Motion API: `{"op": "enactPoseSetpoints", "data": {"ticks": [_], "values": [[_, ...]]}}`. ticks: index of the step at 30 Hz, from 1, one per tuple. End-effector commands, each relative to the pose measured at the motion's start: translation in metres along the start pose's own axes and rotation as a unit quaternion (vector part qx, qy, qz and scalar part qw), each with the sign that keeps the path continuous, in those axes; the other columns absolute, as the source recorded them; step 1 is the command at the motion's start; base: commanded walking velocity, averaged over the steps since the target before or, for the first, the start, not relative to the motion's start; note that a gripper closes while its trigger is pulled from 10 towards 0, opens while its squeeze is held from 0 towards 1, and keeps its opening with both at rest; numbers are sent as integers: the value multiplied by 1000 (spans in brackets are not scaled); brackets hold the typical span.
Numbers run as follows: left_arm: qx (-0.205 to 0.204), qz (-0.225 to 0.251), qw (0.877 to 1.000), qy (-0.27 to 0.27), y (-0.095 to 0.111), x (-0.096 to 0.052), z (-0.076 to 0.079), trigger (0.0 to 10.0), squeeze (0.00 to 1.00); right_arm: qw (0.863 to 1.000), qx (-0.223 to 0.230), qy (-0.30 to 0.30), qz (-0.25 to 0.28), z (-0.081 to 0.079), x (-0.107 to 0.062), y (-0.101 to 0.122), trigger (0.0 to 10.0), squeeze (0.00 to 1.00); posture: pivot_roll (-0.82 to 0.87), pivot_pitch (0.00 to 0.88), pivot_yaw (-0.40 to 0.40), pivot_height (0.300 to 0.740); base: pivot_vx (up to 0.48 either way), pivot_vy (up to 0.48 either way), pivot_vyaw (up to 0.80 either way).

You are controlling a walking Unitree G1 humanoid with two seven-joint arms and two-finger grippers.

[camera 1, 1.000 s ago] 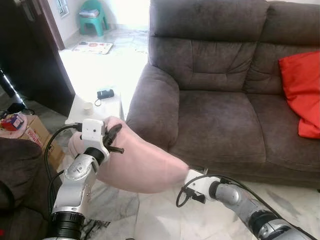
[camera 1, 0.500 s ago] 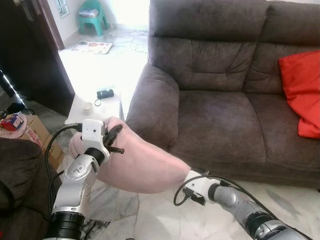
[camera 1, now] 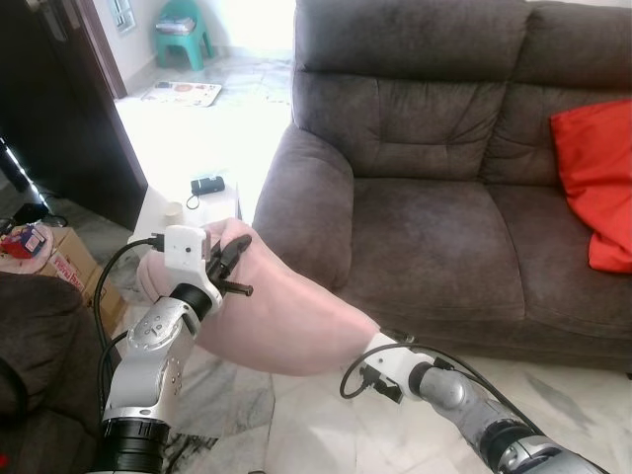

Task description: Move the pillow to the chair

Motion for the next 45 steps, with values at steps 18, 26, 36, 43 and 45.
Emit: {"op": "enactPoseSetpoints", "data": {"ticks": [18,26,36,43,45], "values": [[10,46,999,-20,25,3,6,10000,0,1000,8,-13,-1,3,1,1,0,0,102,19,-17,740,0,0,0],[10,45,999,-21,25,3,6,10000,0,1000,7,-10,9,4,2,6,0,0,98,13,-14,740,0,0,0],[10,39,999,-20,21,2,7,10000,0,1000,14,-11,19,5,2,9,0,0,97,15,-14,740,0,0,0],[11,37,999,-20,21,2,6,10000,0,1000,15,-10,25,6,3,12,0,0,97,23,-14,740,0,0,0],[12,35,999,-19,20,2,6,10000,0,999,16,-10,27,7,3,12,0,0,97,24,-14,740,0,0,0]]}}
Point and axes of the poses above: a point about 5 cm out from each wrist's last joint towards the gripper, its own x axis pointing out of the wrist towards the gripper, its own y axis along the axis of the wrist's last joint, z = x × y, the point moved 2 cm from there along x, pointing out of the wrist towards the gripper, and after that the axes turned 6 degrees about -x, right-handed, at the moved point
